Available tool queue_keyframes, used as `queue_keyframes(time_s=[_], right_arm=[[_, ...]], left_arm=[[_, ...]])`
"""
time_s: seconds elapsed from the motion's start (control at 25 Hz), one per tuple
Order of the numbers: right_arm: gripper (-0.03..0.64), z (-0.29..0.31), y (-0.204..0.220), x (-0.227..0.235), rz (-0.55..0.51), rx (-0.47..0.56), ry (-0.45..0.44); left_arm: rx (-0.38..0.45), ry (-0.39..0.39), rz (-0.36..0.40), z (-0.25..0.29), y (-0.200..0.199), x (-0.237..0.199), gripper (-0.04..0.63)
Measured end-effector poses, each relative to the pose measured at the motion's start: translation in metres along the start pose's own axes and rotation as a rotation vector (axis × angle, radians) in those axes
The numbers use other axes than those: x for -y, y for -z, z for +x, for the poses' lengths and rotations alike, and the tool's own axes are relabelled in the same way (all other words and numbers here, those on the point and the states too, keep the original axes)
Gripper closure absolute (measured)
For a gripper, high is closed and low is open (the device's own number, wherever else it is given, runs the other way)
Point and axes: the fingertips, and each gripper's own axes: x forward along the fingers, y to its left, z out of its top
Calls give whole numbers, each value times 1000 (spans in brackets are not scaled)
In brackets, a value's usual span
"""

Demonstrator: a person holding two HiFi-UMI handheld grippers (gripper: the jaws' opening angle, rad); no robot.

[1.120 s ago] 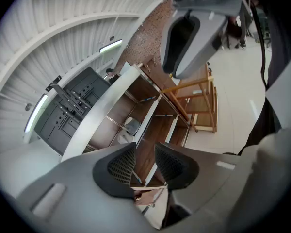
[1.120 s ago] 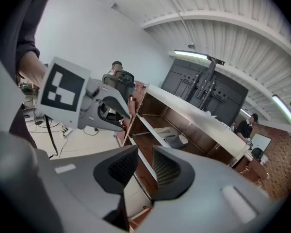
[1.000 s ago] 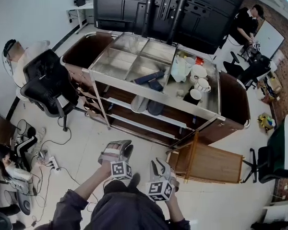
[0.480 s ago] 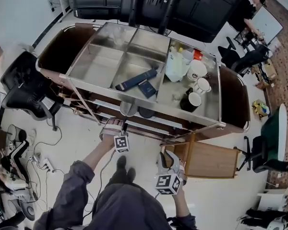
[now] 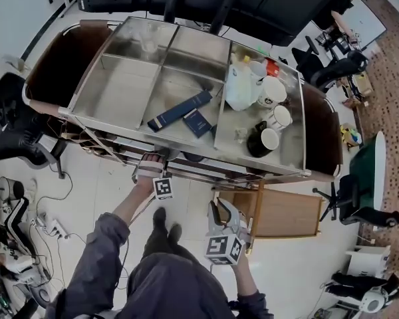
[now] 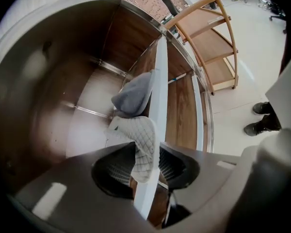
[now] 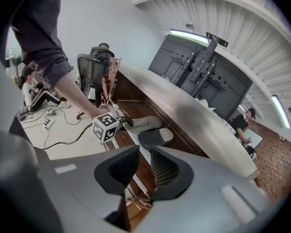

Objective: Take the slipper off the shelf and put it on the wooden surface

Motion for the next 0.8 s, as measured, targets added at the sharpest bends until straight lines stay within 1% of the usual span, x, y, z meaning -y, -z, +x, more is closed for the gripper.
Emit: queue_keyframes(time_s=[0.12,0.2,0.28,0.4,0.52,0.6,0.72,0.8], right_arm=[[546,-1,6,-1,14,-16,0],[548,-6,11,-3,22,-19,2],[549,-13,16,-6,36,-9,8],[556,-30,23,-14,59,21,14],[560,-53,38,-21,64,56,18],[560,-75,54,-25,64,82,22],[563,-120,87,-30,67,125,33],[565,-157,116,-33,70,149,47]], left_arm=[[21,-52,-53,-15,4,-10,497],[27,-107,-78,-38,7,-26,521],[35,-161,-117,-66,9,-37,526],[17,-203,-174,-116,16,-38,528],[-11,-218,-207,-174,14,-21,528],[-24,-220,-215,-218,3,0,528],[-32,-227,-214,-285,-29,35,528],[-23,-239,-213,-327,-61,59,528]])
